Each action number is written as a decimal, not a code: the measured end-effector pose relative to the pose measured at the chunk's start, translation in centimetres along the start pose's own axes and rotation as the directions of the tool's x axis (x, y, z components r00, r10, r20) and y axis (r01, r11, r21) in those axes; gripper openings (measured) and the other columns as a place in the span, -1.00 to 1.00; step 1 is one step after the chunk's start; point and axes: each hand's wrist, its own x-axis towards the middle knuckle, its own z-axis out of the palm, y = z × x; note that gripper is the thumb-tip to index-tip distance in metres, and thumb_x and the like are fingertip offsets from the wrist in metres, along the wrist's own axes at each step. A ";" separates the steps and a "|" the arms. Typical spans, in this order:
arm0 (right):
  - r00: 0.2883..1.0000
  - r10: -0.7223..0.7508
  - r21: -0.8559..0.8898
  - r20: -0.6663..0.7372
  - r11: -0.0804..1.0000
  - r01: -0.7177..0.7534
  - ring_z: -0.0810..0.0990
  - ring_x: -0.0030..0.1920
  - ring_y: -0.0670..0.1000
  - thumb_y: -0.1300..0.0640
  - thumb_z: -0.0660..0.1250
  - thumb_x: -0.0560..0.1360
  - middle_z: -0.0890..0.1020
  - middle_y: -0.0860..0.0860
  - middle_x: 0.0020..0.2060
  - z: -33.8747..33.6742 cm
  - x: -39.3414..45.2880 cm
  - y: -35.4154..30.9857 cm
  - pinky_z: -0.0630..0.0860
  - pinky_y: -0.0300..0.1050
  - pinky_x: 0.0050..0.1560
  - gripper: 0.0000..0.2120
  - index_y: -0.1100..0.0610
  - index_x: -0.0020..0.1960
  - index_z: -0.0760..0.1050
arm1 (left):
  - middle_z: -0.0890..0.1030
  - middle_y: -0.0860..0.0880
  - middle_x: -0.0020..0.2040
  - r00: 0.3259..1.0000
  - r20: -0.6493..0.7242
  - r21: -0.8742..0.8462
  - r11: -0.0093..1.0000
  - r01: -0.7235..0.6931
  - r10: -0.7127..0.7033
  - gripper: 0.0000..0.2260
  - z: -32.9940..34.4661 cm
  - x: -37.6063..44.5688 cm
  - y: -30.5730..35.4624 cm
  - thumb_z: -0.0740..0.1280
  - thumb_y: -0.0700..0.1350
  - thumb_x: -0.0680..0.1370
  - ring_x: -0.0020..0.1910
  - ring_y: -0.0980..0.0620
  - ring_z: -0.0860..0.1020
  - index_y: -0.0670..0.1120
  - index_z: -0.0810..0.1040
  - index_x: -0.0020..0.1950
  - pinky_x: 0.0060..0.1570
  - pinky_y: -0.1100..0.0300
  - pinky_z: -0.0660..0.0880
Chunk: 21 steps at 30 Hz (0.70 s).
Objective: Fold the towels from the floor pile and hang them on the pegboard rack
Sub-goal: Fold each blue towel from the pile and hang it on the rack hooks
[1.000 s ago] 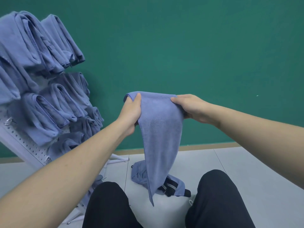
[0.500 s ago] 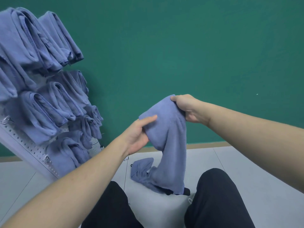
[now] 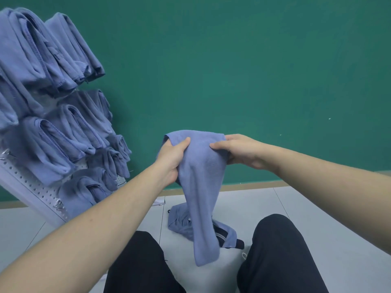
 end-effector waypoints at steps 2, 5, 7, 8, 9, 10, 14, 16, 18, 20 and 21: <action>0.999 -0.034 -0.012 -0.040 0.999 0.034 0.70 0.03 -0.02 0.03 0.30 0.61 0.74 -0.05 0.01 0.2 -0.1 -0.3 0.63 -0.02 0.14 -0.80 0.05 0.14 0.64 | 0.73 -0.01 0.04 1.000 -0.008 0.044 0.999 -0.001 0.001 -0.86 -0.7 0.0 0.2 0.38 -0.12 0.61 -0.09 0.06 0.71 -0.04 0.61 0.16 -0.15 0.16 0.60; 0.994 -0.055 -0.017 -0.091 0.998 0.054 0.70 0.00 -0.03 0.01 0.21 0.64 0.74 -0.09 -0.02 0.8 -0.1 -0.7 0.64 -0.02 0.09 -0.76 0.01 0.12 0.65 | 0.74 -0.03 0.01 0.998 0.039 0.000 0.999 0.052 -0.052 -0.84 -1.0 -0.5 0.8 0.36 -0.09 0.62 -0.13 0.05 0.72 -0.06 0.59 0.19 -0.18 0.15 0.60; 0.991 -0.035 0.036 -0.125 0.999 0.040 0.67 -0.07 -0.02 0.04 0.16 0.67 0.74 -0.07 -0.06 1.2 0.0 -0.9 0.62 -0.01 0.09 -0.73 0.03 0.06 0.64 | 0.73 -0.08 0.01 0.980 0.128 -0.070 0.984 0.162 -0.152 -0.78 -1.2 -1.0 1.1 0.34 -0.01 0.62 -0.09 -0.02 0.72 -0.09 0.60 0.19 -0.08 0.09 0.59; 0.990 -0.016 0.079 -0.139 0.997 0.027 0.65 -0.08 -0.01 0.06 0.15 0.68 0.72 -0.04 -0.07 1.3 0.1 -1.0 0.61 0.00 0.10 -0.72 0.05 0.03 0.63 | 0.72 -0.12 0.05 0.962 0.192 -0.105 0.971 0.217 -0.194 -0.73 -1.4 -1.3 1.2 0.33 0.03 0.62 -0.02 -0.06 0.71 -0.12 0.60 0.21 0.01 0.05 0.58; 0.989 0.004 0.122 -0.151 0.992 0.015 0.63 -0.08 0.01 0.07 0.13 0.69 0.70 -0.01 -0.05 1.5 0.2 -1.1 0.60 0.02 0.11 -0.73 0.07 0.01 0.60 | 0.69 -0.16 0.13 0.939 0.265 -0.129 0.957 0.260 -0.219 -0.66 -1.6 -1.4 1.1 0.33 0.05 0.61 0.08 -0.11 0.68 -0.16 0.59 0.26 0.14 0.01 0.56; 0.986 0.024 0.151 -0.164 0.988 0.001 0.62 -0.07 0.03 0.08 0.13 0.69 0.69 0.03 -0.03 1.5 0.3 -1.2 0.60 0.03 0.12 -0.73 0.09 0.01 0.59 | 0.65 -0.20 0.21 0.913 0.334 -0.148 0.943 0.298 -0.236 -0.61 -1.7 -1.6 0.8 0.33 0.04 0.60 0.18 -0.15 0.64 -0.19 0.57 0.31 0.25 -0.02 0.51; 0.964 0.122 0.304 -0.235 0.952 -0.046 0.61 -0.15 0.00 0.12 0.18 0.68 0.63 0.06 -0.11 1.2 0.5 -1.7 0.58 -0.08 -0.07 -0.79 0.18 -0.05 0.51 | 0.67 -0.15 0.16 0.878 0.442 -0.086 0.965 0.246 -0.184 -0.75 -2.3 -2.1 -0.9 0.33 -0.10 0.59 0.11 -0.09 0.64 -0.18 0.64 0.20 0.28 -0.03 0.46; 0.958 0.143 0.337 -0.248 0.940 -0.053 0.62 -0.15 -0.02 0.13 0.22 0.67 0.64 0.05 -0.12 0.8 0.5 -1.8 0.57 -0.13 -0.11 -0.80 0.20 -0.06 0.51 | 0.68 -0.13 0.14 0.898 0.417 -0.078 0.979 0.189 -0.141 -0.77 -2.2 -2.4 -1.4 0.32 -0.14 0.61 0.10 -0.06 0.65 -0.19 0.63 0.20 0.25 0.00 0.49; 0.963 0.145 0.326 -0.228 0.943 -0.065 0.66 -0.08 0.02 0.02 0.30 0.63 0.69 0.10 -0.03 0.4 0.5 -1.6 0.62 -0.09 -0.01 -0.76 0.21 0.05 0.55 | 0.70 -0.12 0.11 0.930 0.358 -0.111 0.985 0.135 -0.087 -0.79 -1.6 -2.3 -1.4 0.29 -0.16 0.64 0.10 -0.01 0.67 -0.19 0.59 0.23 0.12 0.07 0.57; 0.979 0.144 0.242 -0.146 0.964 -0.106 0.68 0.03 0.05 -0.17 0.34 0.57 0.71 0.09 0.08 0.0 0.7 -1.2 0.61 -0.03 0.11 -0.59 0.15 0.18 0.60 | 0.70 -0.13 0.12 0.954 0.293 -0.157 0.981 0.113 -0.063 -0.78 -0.9 -2.0 -1.2 0.28 -0.16 0.66 0.12 0.00 0.67 -0.20 0.55 0.26 0.08 0.09 0.57; 0.987 0.144 0.171 -0.078 0.977 -0.129 0.68 0.07 0.03 -0.25 0.33 0.54 0.72 0.04 0.08 0.0 0.6 -1.0 0.59 -0.03 0.14 -0.55 0.08 0.20 0.62 | 0.70 -0.14 0.13 0.958 0.280 -0.172 0.978 0.116 -0.064 -0.76 -0.6 -1.8 -1.1 0.28 -0.14 0.66 0.13 -0.01 0.67 -0.21 0.54 0.28 0.11 0.08 0.57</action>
